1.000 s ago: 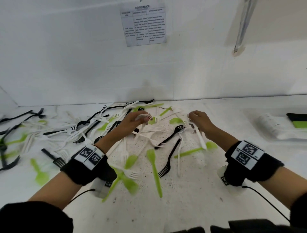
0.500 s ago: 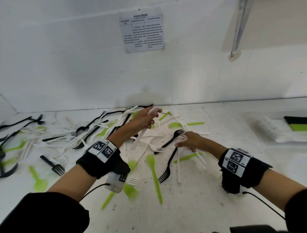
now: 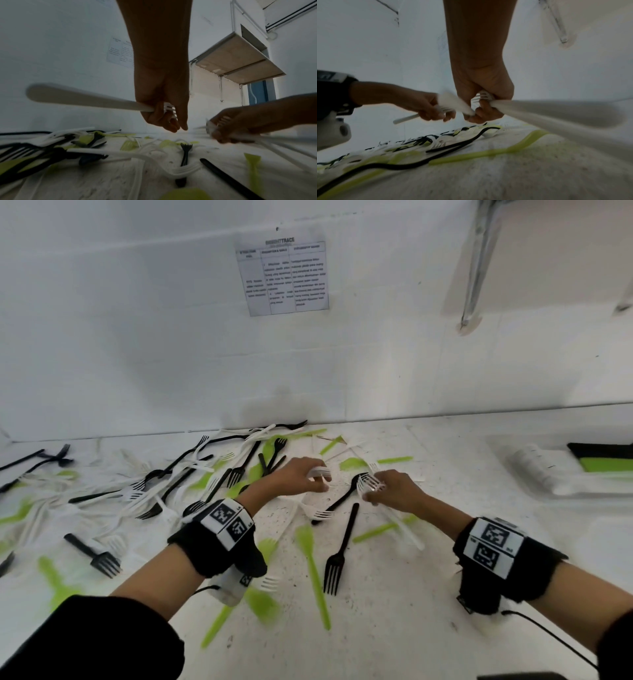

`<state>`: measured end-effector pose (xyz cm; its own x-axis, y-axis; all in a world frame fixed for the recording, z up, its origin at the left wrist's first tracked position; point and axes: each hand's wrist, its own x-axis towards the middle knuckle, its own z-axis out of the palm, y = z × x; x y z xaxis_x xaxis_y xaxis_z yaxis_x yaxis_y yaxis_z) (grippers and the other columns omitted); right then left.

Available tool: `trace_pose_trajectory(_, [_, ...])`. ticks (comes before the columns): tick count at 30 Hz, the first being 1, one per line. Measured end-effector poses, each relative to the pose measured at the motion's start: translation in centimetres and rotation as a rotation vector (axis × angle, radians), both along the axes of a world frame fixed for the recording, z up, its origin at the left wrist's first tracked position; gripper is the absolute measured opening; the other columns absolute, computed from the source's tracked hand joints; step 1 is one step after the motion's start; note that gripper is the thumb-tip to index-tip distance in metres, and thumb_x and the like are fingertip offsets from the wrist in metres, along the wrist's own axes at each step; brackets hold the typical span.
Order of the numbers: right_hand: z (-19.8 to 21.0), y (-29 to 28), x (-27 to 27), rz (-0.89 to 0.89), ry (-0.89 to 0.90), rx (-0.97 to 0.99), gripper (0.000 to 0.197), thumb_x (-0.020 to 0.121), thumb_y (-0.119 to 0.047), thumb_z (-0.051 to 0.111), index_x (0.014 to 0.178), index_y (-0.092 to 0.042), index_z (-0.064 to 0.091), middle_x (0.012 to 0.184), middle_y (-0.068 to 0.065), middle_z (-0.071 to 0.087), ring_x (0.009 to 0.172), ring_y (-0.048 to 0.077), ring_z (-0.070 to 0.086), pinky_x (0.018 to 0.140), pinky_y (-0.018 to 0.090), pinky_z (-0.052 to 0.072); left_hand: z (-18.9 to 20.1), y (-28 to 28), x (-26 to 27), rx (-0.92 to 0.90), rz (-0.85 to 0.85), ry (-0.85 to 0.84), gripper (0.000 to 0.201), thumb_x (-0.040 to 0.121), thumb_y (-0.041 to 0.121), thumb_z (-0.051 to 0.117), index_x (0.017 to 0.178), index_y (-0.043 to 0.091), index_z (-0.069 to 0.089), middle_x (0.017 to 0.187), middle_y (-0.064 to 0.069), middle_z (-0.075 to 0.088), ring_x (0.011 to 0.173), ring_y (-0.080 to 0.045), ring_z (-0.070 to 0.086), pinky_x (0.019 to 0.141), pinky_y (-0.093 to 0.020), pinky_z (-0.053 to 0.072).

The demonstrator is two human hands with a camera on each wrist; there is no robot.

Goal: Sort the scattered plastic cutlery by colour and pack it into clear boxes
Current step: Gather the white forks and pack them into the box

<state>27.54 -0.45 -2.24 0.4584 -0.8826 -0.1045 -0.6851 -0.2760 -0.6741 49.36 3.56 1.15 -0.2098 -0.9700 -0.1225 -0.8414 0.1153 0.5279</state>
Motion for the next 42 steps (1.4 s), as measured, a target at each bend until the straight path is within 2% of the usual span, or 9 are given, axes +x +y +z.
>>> trace_pose_trajectory(3, [1.3,0.2,-0.5,-0.067,-0.217,0.012,0.014,0.086,-0.021,0.064,0.079,-0.012,0.057,0.061,-0.003,0.056,0.047,0.004,0.048,0.038,0.008,0.033,-1.1,0.1,-0.1,0.106,-0.026,0.009,0.028,0.080,0.021,0.073,0.105,0.012,0.065,0.090,0.003,0.063,0.090,-0.011,0.056,0.076,-0.020,0.040])
trace_pose_trajectory(8, [2.8,0.7,-0.7,-0.117,-0.475,0.052,0.023,0.082,-0.019,0.070,0.076,-0.008,0.051,0.058,0.001,0.052,0.039,0.008,0.046,0.034,0.018,0.034,-1.7,0.1,-0.8,0.158,-0.119,-0.143,0.043,0.073,0.017,0.079,0.113,0.011,0.065,0.097,-0.001,0.059,0.089,-0.010,0.050,0.069,-0.014,0.038])
trace_pose_trajectory(11, [3.1,1.0,-0.6,-0.129,-0.528,0.065,0.026,0.073,-0.015,0.078,0.081,-0.006,0.055,0.059,0.001,0.050,0.043,0.012,0.042,0.036,0.019,0.034,-2.6,0.0,-0.6,0.158,-0.124,-0.209,0.051,0.066,0.017,0.083,0.112,0.012,0.063,0.107,-0.003,0.061,0.094,-0.013,0.050,0.077,-0.025,0.041])
trace_pose_trajectory(20, [4.4,-2.1,-0.8,-0.161,-0.277,-0.141,0.026,0.085,-0.020,0.062,0.072,0.000,0.052,0.058,0.004,0.042,0.052,0.018,0.042,0.040,0.019,0.035,-3.0,0.4,-0.4,0.064,-0.076,-0.318,0.047,0.066,0.027,0.083,0.107,0.017,0.063,0.097,0.005,0.059,0.087,-0.009,0.048,0.055,-0.018,0.030])
trace_pose_trajectory(26, [2.7,-4.3,-1.0,-0.019,0.219,-0.163,0.032,0.083,-0.028,0.068,0.067,-0.017,0.042,0.085,0.004,0.054,0.091,0.022,0.049,0.059,0.026,0.029,-3.0,-0.3,-0.1,0.075,-0.041,-0.132,0.020,0.086,0.022,0.066,0.102,0.011,0.068,0.104,-0.005,0.066,0.099,-0.020,0.057,0.082,-0.030,0.043])
trace_pose_trajectory(30, [1.3,-4.2,-0.2,0.056,0.349,-0.133,0.022,0.082,-0.032,0.069,0.089,-0.016,0.056,0.122,0.013,0.055,0.114,0.025,0.049,0.068,0.023,0.035,-0.4,-1.2,-0.7,-0.026,-0.027,-0.043,0.023,0.093,0.014,0.056,0.112,0.007,0.066,0.100,-0.009,0.059,0.098,-0.017,0.051,0.077,-0.021,0.032])
trace_pose_trajectory(33, [0.0,-3.7,0.2,0.071,0.405,-0.130,0.045,0.084,-0.027,0.066,0.124,-0.010,0.054,0.132,0.010,0.050,0.123,0.025,0.045,0.089,0.028,0.039,1.1,-2.2,-0.5,-0.112,0.004,-0.020,0.026,0.092,0.013,0.057,0.116,0.009,0.066,0.094,-0.006,0.060,0.092,-0.012,0.047,0.069,-0.020,0.029])
trace_pose_trajectory(39, [0.0,-3.1,-0.5,0.047,0.417,-0.157,0.047,0.085,-0.030,0.062,0.129,-0.017,0.053,0.129,0.006,0.055,0.120,0.022,0.048,0.088,0.027,0.040,2.0,-3.6,-0.1,-0.171,0.107,0.009,0.024,0.091,0.006,0.049,0.095,0.015,0.071,0.065,0.007,0.064,0.073,-0.007,0.059,0.073,-0.029,0.045])
trace_pose_trajectory(42, [1.2,-3.3,-1.1,0.049,0.437,-0.084,0.053,0.086,-0.034,0.061,0.134,-0.017,0.046,0.132,0.005,0.052,0.115,0.022,0.052,0.085,0.023,0.039,1.2,-4.0,-0.1,-0.114,0.121,-0.138,0.027,0.090,0.004,0.046,0.097,0.013,0.070,0.088,-0.005,0.069,0.080,-0.021,0.063,0.072,-0.030,0.048])
